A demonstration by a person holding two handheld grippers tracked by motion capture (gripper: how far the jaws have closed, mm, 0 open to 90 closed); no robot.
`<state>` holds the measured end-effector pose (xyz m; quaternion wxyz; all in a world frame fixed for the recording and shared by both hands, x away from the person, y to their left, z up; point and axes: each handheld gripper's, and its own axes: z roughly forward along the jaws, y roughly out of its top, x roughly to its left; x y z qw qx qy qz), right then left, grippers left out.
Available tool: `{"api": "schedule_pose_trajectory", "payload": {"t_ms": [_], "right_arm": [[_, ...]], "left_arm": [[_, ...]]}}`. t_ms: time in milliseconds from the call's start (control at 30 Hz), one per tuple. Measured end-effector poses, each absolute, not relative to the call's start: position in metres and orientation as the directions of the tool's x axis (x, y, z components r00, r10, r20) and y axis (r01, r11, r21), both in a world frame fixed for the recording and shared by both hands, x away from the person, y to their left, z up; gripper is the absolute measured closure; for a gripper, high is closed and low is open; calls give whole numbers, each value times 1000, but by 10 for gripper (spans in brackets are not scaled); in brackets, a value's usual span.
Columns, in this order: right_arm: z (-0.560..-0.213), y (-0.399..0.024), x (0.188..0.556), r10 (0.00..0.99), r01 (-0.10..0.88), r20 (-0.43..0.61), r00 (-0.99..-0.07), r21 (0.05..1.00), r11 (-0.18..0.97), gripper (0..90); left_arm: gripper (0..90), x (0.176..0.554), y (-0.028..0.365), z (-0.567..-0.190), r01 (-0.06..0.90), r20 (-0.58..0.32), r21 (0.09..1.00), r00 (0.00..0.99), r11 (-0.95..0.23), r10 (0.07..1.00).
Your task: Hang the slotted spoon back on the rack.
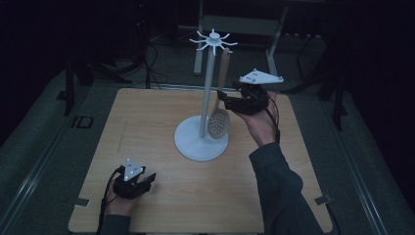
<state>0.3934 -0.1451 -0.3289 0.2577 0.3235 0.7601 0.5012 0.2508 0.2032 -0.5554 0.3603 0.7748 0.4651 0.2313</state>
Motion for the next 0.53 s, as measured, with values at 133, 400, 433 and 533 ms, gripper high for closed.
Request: {"api": "schedule_pose_trajectory", "payload": {"t_ms": [133, 400, 433, 533], "right_arm": [[-331, -146, 391, 750, 245, -72, -657, 921, 304, 309], [-344, -157, 383, 758, 282, -69, -648, 903, 323, 285], [-349, -160, 382, 765, 297, -66, -641, 897, 326, 285], [-358, -167, 381, 776, 320, -63, -628, 888, 331, 285]], "left_arm": [[512, 251, 203, -556, 555, 24, 773, 459, -308, 888], [503, 251, 203, -556, 555, 26, 773, 456, -307, 890], [501, 251, 203, -556, 556, 26, 773, 456, -307, 890], [500, 251, 204, -556, 555, 25, 774, 454, -305, 891]]}}
